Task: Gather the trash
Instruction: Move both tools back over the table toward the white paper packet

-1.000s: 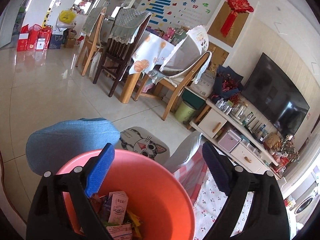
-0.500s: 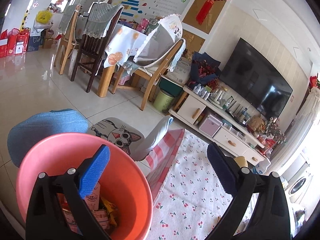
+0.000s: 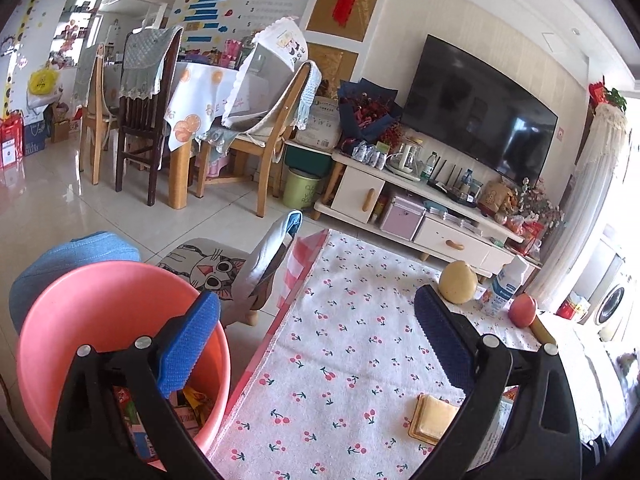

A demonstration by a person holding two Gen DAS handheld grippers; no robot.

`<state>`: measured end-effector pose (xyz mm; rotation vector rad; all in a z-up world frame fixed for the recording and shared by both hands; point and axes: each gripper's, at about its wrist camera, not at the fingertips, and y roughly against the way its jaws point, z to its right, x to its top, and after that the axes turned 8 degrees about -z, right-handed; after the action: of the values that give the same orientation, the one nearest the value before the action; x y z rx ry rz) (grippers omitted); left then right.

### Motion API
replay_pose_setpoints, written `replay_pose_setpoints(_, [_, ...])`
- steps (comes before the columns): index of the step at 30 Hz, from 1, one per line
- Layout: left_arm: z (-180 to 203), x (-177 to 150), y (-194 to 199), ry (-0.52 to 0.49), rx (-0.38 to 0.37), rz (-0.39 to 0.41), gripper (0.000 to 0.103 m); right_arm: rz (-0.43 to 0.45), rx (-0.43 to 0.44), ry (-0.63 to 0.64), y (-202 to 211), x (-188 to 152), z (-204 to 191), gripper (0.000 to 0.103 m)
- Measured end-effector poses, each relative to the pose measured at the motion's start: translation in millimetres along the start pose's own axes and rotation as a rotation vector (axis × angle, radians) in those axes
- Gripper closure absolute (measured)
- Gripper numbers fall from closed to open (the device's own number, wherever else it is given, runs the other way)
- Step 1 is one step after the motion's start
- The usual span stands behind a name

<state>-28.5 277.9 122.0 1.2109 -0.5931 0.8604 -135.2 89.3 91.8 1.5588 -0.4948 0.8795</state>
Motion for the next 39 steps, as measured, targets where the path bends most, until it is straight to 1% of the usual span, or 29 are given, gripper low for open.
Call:
replay_pose_setpoints(5, [16.7, -9.1, 0.1, -0.040, -0.008, -0.004, 0.005, 0.004, -0.008, -0.031, 5.7, -5.1, 19.6, 0.005])
replay_pose_setpoints(11, [33.5, -16.4, -0.2, -0.061, -0.016, -0.017, 0.005, 0.017, -0.026, -0.042, 13.4, -9.4, 37.5, 0.005])
replay_pose_setpoints(23, [71.3, -34.0, -12.4, -0.119, -0.037, -0.104, 0.005, 0.007, -0.029, -0.070, 24.0, -16.4, 66.6, 0.005])
replay_pose_setpoints(29, [90.9, -44.6, -12.0, -0.166, -0.101, -0.138, 0.005, 0.005, -0.042, -0.103, 30.7, -20.0, 87.3, 0.005])
replay_pose_setpoints(35, [113.7, -59.3, -7.0, -0.228, -0.223, -0.187, 0.005, 0.007, -0.047, -0.184, 40.5, -22.4, 117.5, 0.005])
replay_pose_setpoints(39, [131.4, -72.8, -5.0, -0.294, -0.303, -0.242, 0.005, 0.014, -0.066, -0.263, 49.3, -24.3, 144.3, 0.005])
